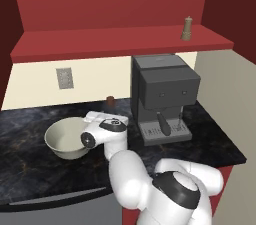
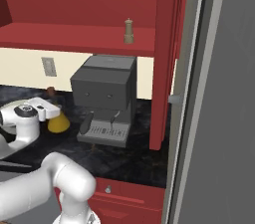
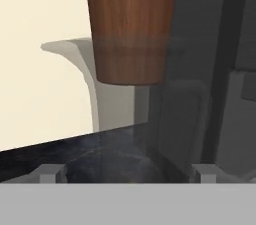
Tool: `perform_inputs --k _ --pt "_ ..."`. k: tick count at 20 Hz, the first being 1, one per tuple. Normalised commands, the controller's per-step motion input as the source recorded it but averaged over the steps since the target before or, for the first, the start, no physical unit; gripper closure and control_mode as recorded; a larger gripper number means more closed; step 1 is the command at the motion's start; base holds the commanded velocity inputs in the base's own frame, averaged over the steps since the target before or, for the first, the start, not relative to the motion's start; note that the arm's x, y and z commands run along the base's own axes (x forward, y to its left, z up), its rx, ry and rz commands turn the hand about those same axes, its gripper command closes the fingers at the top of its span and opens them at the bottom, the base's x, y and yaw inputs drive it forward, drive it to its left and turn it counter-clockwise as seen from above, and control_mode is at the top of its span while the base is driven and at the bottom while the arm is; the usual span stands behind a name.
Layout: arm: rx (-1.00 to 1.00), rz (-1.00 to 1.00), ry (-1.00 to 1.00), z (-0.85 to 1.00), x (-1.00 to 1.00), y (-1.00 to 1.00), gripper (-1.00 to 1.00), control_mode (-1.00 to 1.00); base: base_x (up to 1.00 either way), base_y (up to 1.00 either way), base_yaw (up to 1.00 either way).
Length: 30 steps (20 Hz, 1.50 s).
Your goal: Retrieve the bottle and the shaker from the cabinet and place them next to the mixing bowl on the counter. Then add garlic from the fridge to the mixing bowl.
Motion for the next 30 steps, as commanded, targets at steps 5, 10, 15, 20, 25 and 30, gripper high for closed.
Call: perform_inputs --k 5,10,15,20,25,30 --pt "0.00 0.00 0.16 0.27 -0.17 0.18 -1.00 -1.00 0.00 0.00 0.00" --pt "0.00 0.00 0.21 0.49 -0.37 0.23 -1.00 -1.00 0.00 0.00 0.00" --pt "0.09 0.00 0.19 0.93 -0.57 0.00 -1.00 -1.00 0.00 0.00 0.00" --pt "0.10 0.06 0.06 0.91 -0.87 -0.16 -1.00 -1.00 0.00 0.00 0.00" --pt "0.02 0.09 -0.02 0.56 -0.48 -0.40 -1.00 -1.00 0.00 0.00 0.00" --pt "0.05 0.08 -0.01 0.83 -0.56 -0.73 -1.00 -1.00 0.00 0.00 0.00"
